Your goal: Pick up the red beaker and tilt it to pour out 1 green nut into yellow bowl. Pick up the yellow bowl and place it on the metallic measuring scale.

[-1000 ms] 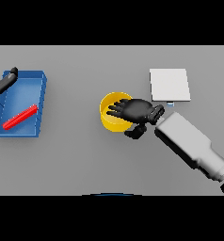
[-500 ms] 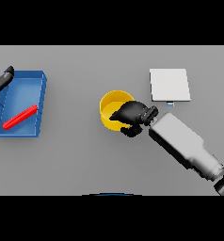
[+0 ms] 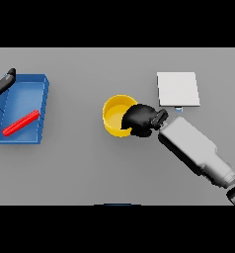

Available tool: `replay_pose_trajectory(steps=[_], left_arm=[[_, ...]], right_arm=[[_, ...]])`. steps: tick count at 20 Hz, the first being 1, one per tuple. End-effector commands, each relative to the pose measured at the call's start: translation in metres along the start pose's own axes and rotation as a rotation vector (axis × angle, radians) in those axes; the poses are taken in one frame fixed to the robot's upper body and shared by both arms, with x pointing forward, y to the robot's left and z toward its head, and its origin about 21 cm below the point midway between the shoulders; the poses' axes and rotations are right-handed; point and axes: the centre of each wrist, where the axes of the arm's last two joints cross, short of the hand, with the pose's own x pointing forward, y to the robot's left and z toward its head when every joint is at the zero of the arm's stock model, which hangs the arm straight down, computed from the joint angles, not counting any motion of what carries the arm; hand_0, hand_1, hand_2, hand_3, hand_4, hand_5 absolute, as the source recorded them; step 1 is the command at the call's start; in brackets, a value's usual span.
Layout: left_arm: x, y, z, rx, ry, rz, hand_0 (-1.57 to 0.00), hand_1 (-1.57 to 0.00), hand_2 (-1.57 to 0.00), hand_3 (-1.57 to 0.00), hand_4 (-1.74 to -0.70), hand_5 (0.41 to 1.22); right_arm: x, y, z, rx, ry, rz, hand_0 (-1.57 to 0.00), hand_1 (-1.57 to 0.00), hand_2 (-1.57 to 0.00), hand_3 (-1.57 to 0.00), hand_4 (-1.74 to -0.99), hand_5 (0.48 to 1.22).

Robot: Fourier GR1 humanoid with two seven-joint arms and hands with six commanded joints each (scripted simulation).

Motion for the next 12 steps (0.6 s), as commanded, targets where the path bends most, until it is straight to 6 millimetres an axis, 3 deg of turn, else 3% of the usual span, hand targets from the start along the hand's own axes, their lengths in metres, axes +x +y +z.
replay_pose_trajectory(steps=[1,6,12], left_arm=[[-0.001,0.002,0.001,0.0,-0.003,0.0,0.0,0.0,0.0,0.0,-0.72,0.696],[-0.001,-0.001,0.004,-0.001,0.006,0.007,0.0,0.0,0.0,0.0,-0.72,0.696],[-0.01,-0.002,0.003,-0.005,0.007,0.001,0.0,0.0,0.0,0.0,-0.72,0.688]], right_arm=[[0.0,0.002,-0.001,-0.015,0.003,-0.001,-1.48,-1.48,-1.29,-1.23,-1.708,1.197],[-0.006,-0.01,0.011,-0.043,0.025,-0.031,-1.54,-1.54,-1.33,-1.34,-1.73,1.213],[-0.014,-0.038,0.046,-0.105,0.07,-0.058,-1.56,-1.56,-1.43,-1.21,-1.738,1.219]])
